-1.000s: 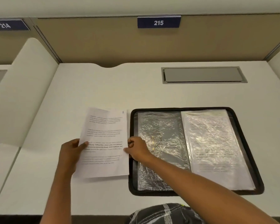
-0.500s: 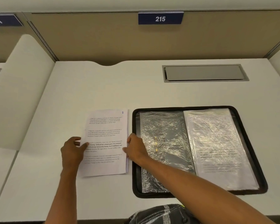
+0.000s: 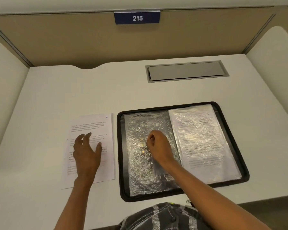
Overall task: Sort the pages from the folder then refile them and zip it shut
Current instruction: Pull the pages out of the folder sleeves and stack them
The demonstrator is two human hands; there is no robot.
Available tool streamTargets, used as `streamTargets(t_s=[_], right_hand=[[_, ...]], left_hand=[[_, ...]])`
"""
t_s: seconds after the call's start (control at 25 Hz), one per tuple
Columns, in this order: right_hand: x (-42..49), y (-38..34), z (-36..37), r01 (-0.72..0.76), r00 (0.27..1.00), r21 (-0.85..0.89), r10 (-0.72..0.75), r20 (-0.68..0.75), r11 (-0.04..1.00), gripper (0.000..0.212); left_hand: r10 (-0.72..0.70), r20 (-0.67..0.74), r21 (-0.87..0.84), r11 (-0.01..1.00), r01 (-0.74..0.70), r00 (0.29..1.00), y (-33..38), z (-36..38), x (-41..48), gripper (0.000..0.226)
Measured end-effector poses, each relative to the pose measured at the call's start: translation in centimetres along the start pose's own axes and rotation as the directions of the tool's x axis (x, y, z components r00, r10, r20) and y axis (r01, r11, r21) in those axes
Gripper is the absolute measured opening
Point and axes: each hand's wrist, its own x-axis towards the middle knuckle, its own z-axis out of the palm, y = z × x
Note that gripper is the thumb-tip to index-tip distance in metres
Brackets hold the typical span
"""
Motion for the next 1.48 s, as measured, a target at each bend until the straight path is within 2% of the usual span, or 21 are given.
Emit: streamTargets(t_s=[0.12, 0.2, 0.32, 0.44, 0.52, 0.56, 0.68, 0.8, 0.88, 0.92, 1.04, 1.16, 1.24, 1.32, 1.36, 1.4, 1.48], right_hand=[[-1.2, 5.3, -5.1, -0.046, 0.983, -0.109, 0.026, -0.183, 0.993, 0.006], [-2.1, 9.2, -8.0, -0.143, 0.953, -0.166, 0.091, -0.290, 0.976, 0.014], [-3.4, 14.1, -11.7, -0.323, 0.902, -0.252, 0.216, -0.373, 0.912, 0.035], [-4.4, 15.9, -13.8, -0.365, 0.887, -0.222, 0.266, -0.377, 0.904, 0.041], [-4.6, 16.3, -14.7, -0.393, 0.872, -0.255, 0.271, -0.408, 0.883, 0.039], [-4.6, 16.4, -15.2, -0.411, 0.862, -0.271, 0.275, -0.425, 0.870, 0.038], [-4.3, 17.1, -16.8, -0.411, 0.858, -0.240, 0.284, -0.428, 0.879, 0.033], [-4.2, 17.8, -18.2, -0.394, 0.851, -0.144, 0.301, -0.431, 0.908, 0.026], [-4.0, 17.9, -19.0, -0.404, 0.839, -0.106, 0.322, -0.438, 0.909, 0.014], [-4.0, 17.9, -19.4, -0.405, 0.836, -0.102, 0.323, -0.443, 0.909, 0.007], [-4.4, 16.9, -20.1, -0.388, 0.838, -0.155, 0.278, -0.470, 0.909, 0.010], [-5.5, 14.6, -19.9, -0.280, 0.878, -0.148, 0.191, -0.440, 0.948, 0.017], [-6.0, 12.1, -19.1, -0.223, 0.916, -0.107, 0.171, -0.362, 0.969, 0.019], [-6.4, 9.5, -17.9, -0.182, 0.952, -0.103, 0.149, -0.269, 0.978, 0.018], [-6.6, 8.3, -17.2, -0.161, 0.967, -0.110, 0.134, -0.218, 0.981, 0.016], [-6.8, 7.2, -16.5, -0.134, 0.979, -0.117, 0.113, -0.168, 0.984, 0.015], [-7.1, 5.5, -15.3, -0.056, 0.996, -0.117, 0.048, -0.070, 0.992, 0.013]], left_hand=[[0.199, 0.155, -0.086, 0.979, -0.187, 0.968, 6.0, 4.3, -3.0, 0.057], [0.300, 0.276, -0.226, 0.943, -0.242, 0.913, 10.4, 7.1, -5.8, 0.057], [0.508, 0.417, -0.283, 0.861, -0.423, 0.754, 15.5, 12.0, -10.5, 0.059], [0.659, 0.507, -0.254, 0.730, -0.634, 0.555, 17.5, 16.5, -14.0, 0.063], [0.662, 0.576, -0.171, 0.671, -0.721, 0.480, 18.0, 18.5, -15.4, 0.065], [0.639, 0.608, -0.123, 0.662, -0.739, 0.472, 18.1, 19.1, -15.9, 0.066], [0.580, 0.650, -0.029, 0.664, -0.747, 0.490, 18.2, 19.9, -16.8, 0.067], [0.563, 0.643, -0.021, 0.690, -0.723, 0.519, 18.7, 19.9, -17.1, 0.064], [0.557, 0.639, -0.017, 0.699, -0.715, 0.530, 18.9, 19.8, -17.1, 0.061], [0.551, 0.640, -0.017, 0.707, -0.707, 0.536, 19.0, 19.8, -17.0, 0.061], [0.539, 0.606, -0.060, 0.765, -0.642, 0.585, 19.6, 19.7, -17.0, 0.057], [0.515, 0.490, -0.242, 0.855, -0.458, 0.704, 21.2, 19.2, -17.0, 0.047], [0.379, 0.459, -0.401, 0.896, -0.193, 0.803, 23.2, 17.9, -16.2, 0.033], [0.248, 0.502, -0.521, 0.851, 0.061, 0.829, 25.1, 16.2, -14.8, 0.026], [0.210, 0.524, -0.555, 0.820, 0.143, 0.826, 25.7, 15.3, -14.2, 0.027], [0.195, 0.524, -0.569, 0.804, 0.171, 0.829, 26.0, 14.5, -13.7, 0.028], [0.178, 0.466, -0.569, 0.811, 0.139, 0.867, 25.6, 13.2, -12.8, 0.024]])
